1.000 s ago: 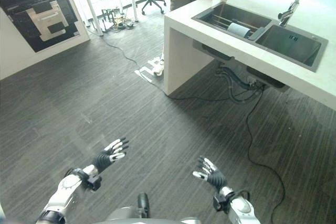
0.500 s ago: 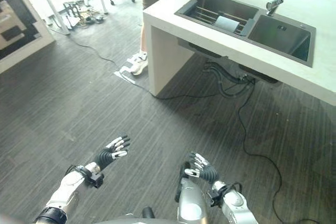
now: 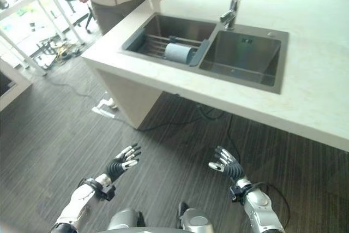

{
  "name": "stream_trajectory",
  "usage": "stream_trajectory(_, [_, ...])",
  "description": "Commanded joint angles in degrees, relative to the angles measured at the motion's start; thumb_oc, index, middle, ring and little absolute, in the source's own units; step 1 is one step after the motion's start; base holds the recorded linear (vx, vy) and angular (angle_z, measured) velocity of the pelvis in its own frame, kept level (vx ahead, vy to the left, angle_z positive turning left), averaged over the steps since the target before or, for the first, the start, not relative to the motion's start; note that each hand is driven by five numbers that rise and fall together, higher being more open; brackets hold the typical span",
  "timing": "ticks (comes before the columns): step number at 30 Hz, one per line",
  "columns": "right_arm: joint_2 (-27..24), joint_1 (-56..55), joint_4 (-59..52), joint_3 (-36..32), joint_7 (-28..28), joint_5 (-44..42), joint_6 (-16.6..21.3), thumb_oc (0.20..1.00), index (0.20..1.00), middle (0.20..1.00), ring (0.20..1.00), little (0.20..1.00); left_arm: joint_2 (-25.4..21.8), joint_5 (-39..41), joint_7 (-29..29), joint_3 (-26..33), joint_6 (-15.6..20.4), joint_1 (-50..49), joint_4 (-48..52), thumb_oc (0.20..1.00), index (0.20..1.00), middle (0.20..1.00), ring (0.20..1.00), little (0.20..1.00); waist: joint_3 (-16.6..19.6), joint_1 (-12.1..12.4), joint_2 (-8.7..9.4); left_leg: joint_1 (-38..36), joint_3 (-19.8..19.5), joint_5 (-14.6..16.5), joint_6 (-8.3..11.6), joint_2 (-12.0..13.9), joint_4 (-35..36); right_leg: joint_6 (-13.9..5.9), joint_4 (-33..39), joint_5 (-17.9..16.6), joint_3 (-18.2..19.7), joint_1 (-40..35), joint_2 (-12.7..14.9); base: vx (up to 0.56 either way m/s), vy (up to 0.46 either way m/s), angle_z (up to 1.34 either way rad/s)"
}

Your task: Place the dishes in the dishwasher.

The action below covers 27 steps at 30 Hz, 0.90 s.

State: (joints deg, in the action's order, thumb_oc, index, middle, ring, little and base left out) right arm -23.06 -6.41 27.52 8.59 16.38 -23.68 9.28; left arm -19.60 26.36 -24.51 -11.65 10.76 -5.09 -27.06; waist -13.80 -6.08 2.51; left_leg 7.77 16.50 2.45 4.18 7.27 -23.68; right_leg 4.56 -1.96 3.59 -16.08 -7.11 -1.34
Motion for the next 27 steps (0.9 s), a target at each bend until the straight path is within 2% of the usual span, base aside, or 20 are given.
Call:
stream_trajectory(1, [-0.70,-0.21,-1.88,0.53,-0.35,-0.65,1.86,1.000,1.000,1.000,1.000,1.000,-0.88,3.52,0.32,0.58,2.94,2.20,1.52,1.000,1.000,1.000,1.000,1.000,0.55,-0.04,-1.71,-9.02,-0.30,-1.46,-1.38,-1.23,11.12,-7.27,-4.01,2.52,-0.56,1.88,5.06,0.30,0.155,-0.72])
stream_trajectory(2, [-0.43,-0.43,-1.33,0.88,-0.69,-0.13,1.32,1.000,1.000,1.000,1.000,1.000,-0.74,4.36,0.64,0.68,3.07,2.04,1.39,1.000,1.000,1.000,1.000,1.000,0.62,0.39,-2.20,-9.30,-1.83,-2.79,-0.40,-0.50,17.43,-7.94,-3.84,3.08,0.06,0.91,4.94,0.44,0.226,-0.70])
stream_trajectory(4, [-0.29,-1.26,0.08,1.15,-1.35,0.72,1.14,1.000,1.000,1.000,1.000,1.000,-0.43,5.51,0.74,1.45,2.77,1.51,1.16,1.000,1.000,1.000,1.000,1.000,0.88,1.15,-2.72,-9.01,-3.55,-5.94,1.28,1.86,23.18,-8.80,-3.11,3.70,0.74,-0.51,5.22,0.42,0.225,-0.70])
stream_trajectory(6, [-0.23,-1.71,1.14,1.36,-1.98,0.91,1.33,1.000,1.000,1.000,1.000,1.000,-0.24,5.15,0.48,2.12,3.09,1.14,0.64,1.000,1.000,1.000,1.000,1.000,0.87,1.64,-2.94,-8.87,-5.09,-7.58,1.93,3.51,25.04,-9.26,-3.30,4.29,1.31,-1.18,5.71,0.33,0.239,-0.67])
stream_trajectory(8, [-0.57,-1.77,3.06,1.29,-2.43,0.55,1.83,1.000,1.000,1.000,1.000,1.000,-0.40,5.17,-0.86,3.33,3.81,0.38,-0.06,1.000,1.000,1.000,1.000,1.000,0.68,2.36,-3.35,-8.74,-8.97,-7.87,2.10,4.76,25.19,-9.69,-5.44,5.69,3.20,-1.22,6.73,0.42,0.424,-0.19])
stream_trajectory(11, [-0.36,-1.65,4.93,0.25,-3.59,-0.64,0.96,1.000,1.000,1.000,1.000,1.000,-1.06,3.92,-0.83,3.49,3.52,0.89,-0.61,1.000,1.000,1.000,1.000,1.000,0.75,2.28,-3.79,-10.01,-9.30,-5.98,1.22,3.41,24.89,-10.84,-7.57,6.27,3.90,-1.18,8.74,0.37,0.486,-0.37])
stream_trajectory(13, [0.68,-2.03,6.91,-1.07,-4.27,-3.21,0.16,1.000,1.000,1.000,1.000,1.000,-1.33,4.01,-0.39,3.02,3.13,2.69,-1.48,1.000,1.000,1.000,1.000,1.000,1.02,2.04,-3.89,-10.94,-9.19,-4.28,-0.56,0.66,25.03,-12.30,-10.00,5.40,4.01,-0.36,10.62,0.27,0.410,-0.07])
stream_trajectory(15, [1.75,-2.40,8.07,-2.04,-4.92,-2.11,0.49,1.000,1.000,1.000,1.000,1.000,-1.63,3.07,0.92,2.58,3.01,3.38,-2.03,1.000,1.000,1.000,1.000,1.000,1.10,1.67,-3.99,-11.72,-8.55,-3.55,-2.17,-1.37,25.82,-13.54,-13.07,3.01,4.75,1.28,11.69,0.20,0.377,-0.14])
stream_trajectory(17, [2.72,-2.85,9.34,-2.94,-5.56,-2.12,0.89,1.000,1.000,1.000,1.000,1.000,-2.20,3.05,1.31,2.45,3.53,3.63,-3.27,1.000,1.000,1.000,1.000,1.000,0.92,1.43,-4.38,-12.80,-8.46,-2.16,-4.50,-3.80,26.88,-14.24,-19.69,-0.20,5.72,4.98,12.44,0.13,0.383,-0.21])
stream_trajectory(20, [3.24,-2.99,10.94,-3.76,-5.08,-1.97,1.45,1.000,1.000,1.000,1.000,1.000,-2.96,2.84,2.85,2.96,4.38,2.80,-3.65,1.000,1.000,1.000,1.000,1.000,0.39,2.04,-4.95,-14.28,-5.97,-1.19,-5.44,-4.77,27.97,-14.34,-25.25,-2.40,2.93,8.56,13.38,0.04,0.213,-0.23])
stream_trajectory(21, [3.24,-2.88,11.20,-3.82,-5.13,-1.81,1.40,1.000,1.000,1.000,1.000,1.000,-3.09,2.95,3.07,3.07,4.32,2.66,-3.71,1.000,1.000,1.000,1.000,1.000,0.32,2.12,-4.96,-14.45,-5.50,-1.05,-5.47,-4.80,28.08,-14.36,-25.18,-2.35,2.50,8.72,13.13,0.03,0.112,-0.44])
stream_trajectory(22, [3.30,-2.73,11.79,-3.98,-5.61,-2.10,1.13,1.000,1.000,1.000,1.000,1.000,-3.42,3.16,3.68,3.44,3.75,2.53,-3.89,1.000,1.000,1.000,1.000,1.000,0.19,1.99,-4.62,-14.70,-4.73,-0.45,-5.82,-5.30,28.14,-14.34,-23.41,-1.42,1.72,8.84,10.56,0.03,0.046,-0.66])
stream_trajectory(23, [3.29,-2.81,12.03,-4.08,-5.72,-2.56,1.04,1.000,1.000,1.000,1.000,1.000,-3.50,3.22,3.83,3.60,3.40,2.52,-4.05,1.000,1.000,1.000,1.000,1.000,0.13,1.75,-4.34,-14.88,-4.72,-0.07,-6.04,-5.77,28.15,-14.41,-22.61,-1.51,1.60,9.41,9.36,0.06,0.038,-0.54])
stream_trajectory(24, [3.09,-2.72,12.92,-4.34,-5.86,-3.21,0.76,1.000,1.000,1.000,1.000,1.000,-3.65,3.64,4.67,4.40,2.33,2.11,-4.30,1.000,1.000,1.000,1.000,1.000,-0.07,1.56,-3.80,-15.73,-4.17,0.62,-5.92,-6.61,28.40,-14.23,-19.74,-1.81,-0.40,10.55,7.82,0.06,0.009,-0.37])
stream_trajectory(26, [2.56,-2.07,15.26,-4.51,-5.18,-3.77,1.26,1.000,1.000,1.000,1.000,1.000,-3.48,4.02,5.48,4.78,2.31,1.81,-5.75,1.000,1.000,1.000,1.000,1.000,-0.11,1.91,-3.32,-16.43,-3.39,1.23,-5.59,-7.35,28.54,-13.74,-15.70,-2.17,-3.54,10.94,7.54,0.06,-0.039,-0.16])
stream_trajectory(27, [2.46,-2.11,16.72,-4.89,-5.09,-3.74,1.26,1.000,1.000,1.000,1.000,1.000,-3.28,2.77,6.11,5.13,2.42,1.60,-6.90,1.000,1.000,1.000,1.000,1.000,-0.45,1.52,-2.96,-17.27,-3.96,2.21,-5.82,-8.21,28.25,-13.73,-14.22,-2.80,-3.36,11.37,7.27,0.08,-0.096,-0.46])
